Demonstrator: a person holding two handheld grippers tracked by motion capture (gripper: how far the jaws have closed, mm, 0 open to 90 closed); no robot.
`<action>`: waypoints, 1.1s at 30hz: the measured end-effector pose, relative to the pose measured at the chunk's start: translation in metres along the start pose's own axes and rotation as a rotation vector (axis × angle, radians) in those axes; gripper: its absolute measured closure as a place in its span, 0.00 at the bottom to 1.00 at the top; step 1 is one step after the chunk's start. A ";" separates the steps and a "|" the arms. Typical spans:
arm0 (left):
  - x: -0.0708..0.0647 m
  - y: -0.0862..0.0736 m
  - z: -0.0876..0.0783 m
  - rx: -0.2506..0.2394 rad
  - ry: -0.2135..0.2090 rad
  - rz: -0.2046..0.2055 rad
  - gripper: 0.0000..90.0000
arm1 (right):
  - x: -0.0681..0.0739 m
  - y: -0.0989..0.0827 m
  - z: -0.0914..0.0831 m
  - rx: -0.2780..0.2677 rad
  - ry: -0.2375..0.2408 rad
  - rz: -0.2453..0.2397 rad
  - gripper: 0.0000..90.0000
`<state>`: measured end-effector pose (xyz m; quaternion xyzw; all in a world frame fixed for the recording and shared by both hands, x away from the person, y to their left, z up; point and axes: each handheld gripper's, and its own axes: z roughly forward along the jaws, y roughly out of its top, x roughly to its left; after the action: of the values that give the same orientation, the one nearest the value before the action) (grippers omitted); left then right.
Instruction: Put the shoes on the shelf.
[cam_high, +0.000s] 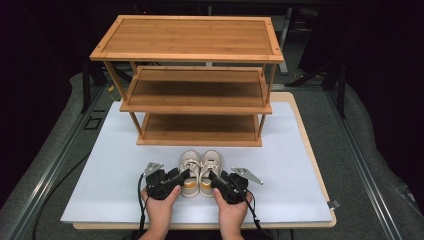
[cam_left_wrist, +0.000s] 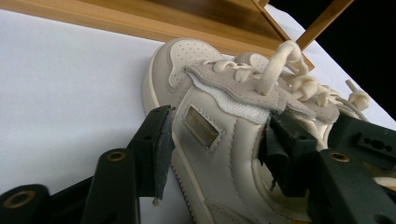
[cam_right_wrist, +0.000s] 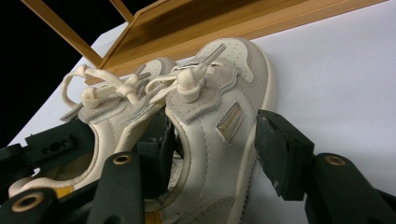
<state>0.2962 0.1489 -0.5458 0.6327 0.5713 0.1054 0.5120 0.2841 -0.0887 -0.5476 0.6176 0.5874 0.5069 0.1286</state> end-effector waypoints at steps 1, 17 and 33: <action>0.000 0.000 0.000 -0.001 -0.006 -0.009 0.50 | 0.000 0.000 0.001 -0.010 0.011 0.000 0.54; 0.006 -0.003 0.002 -0.001 -0.042 -0.076 0.49 | -0.001 -0.002 0.002 -0.019 0.013 0.023 0.56; 0.007 0.000 0.000 0.000 -0.035 -0.080 0.51 | 0.001 0.000 0.002 -0.004 0.002 0.037 0.58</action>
<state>0.2987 0.1544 -0.5490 0.6112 0.5871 0.0739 0.5257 0.2853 -0.0866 -0.5478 0.6277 0.5751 0.5108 0.1198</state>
